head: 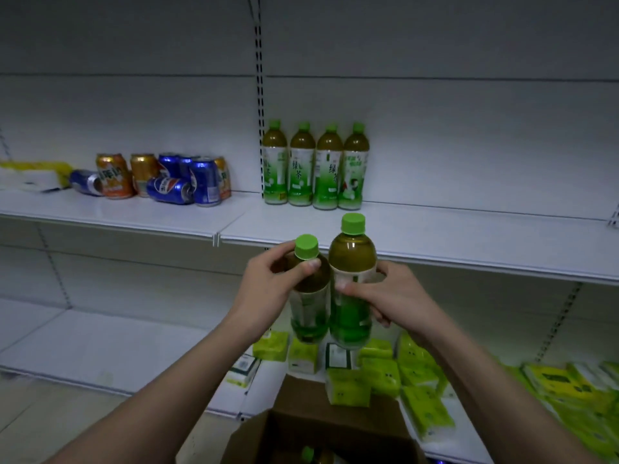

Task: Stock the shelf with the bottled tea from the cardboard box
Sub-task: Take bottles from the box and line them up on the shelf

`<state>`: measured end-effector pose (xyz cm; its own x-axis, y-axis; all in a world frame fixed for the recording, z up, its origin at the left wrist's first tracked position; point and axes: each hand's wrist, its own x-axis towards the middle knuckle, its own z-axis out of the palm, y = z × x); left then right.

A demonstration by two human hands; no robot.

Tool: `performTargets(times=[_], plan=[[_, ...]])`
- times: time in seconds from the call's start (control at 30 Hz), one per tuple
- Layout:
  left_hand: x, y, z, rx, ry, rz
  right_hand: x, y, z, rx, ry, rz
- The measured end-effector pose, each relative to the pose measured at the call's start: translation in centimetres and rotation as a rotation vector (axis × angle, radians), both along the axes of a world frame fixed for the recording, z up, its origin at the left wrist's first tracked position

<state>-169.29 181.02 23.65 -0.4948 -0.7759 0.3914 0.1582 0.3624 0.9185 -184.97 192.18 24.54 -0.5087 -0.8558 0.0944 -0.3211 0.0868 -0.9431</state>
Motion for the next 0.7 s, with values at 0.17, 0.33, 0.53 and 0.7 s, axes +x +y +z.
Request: performTargets(times=[0.17, 0.33, 0.53, 0.7], plan=[[-0.7, -1.6, 5.6, -0.031, -0.019, -0.066, -1.2, -0.2, 5.1, -0.092, 0.126, -0.069], [-2.6, -2.3, 11.7, -0.043, 0.017, -0.105, -2.9, -0.9, 8.7, -0.169, 0.208, -0.165], [-6.3, -4.3, 15.5, -0.033, 0.101, 0.015, -5.5, -2.3, 10.4, -0.240, 0.166, -0.263], [-9.2, -6.3, 15.0, -0.041, 0.075, 0.084, -8.1, -3.8, 10.0, -0.203, 0.099, -0.287]])
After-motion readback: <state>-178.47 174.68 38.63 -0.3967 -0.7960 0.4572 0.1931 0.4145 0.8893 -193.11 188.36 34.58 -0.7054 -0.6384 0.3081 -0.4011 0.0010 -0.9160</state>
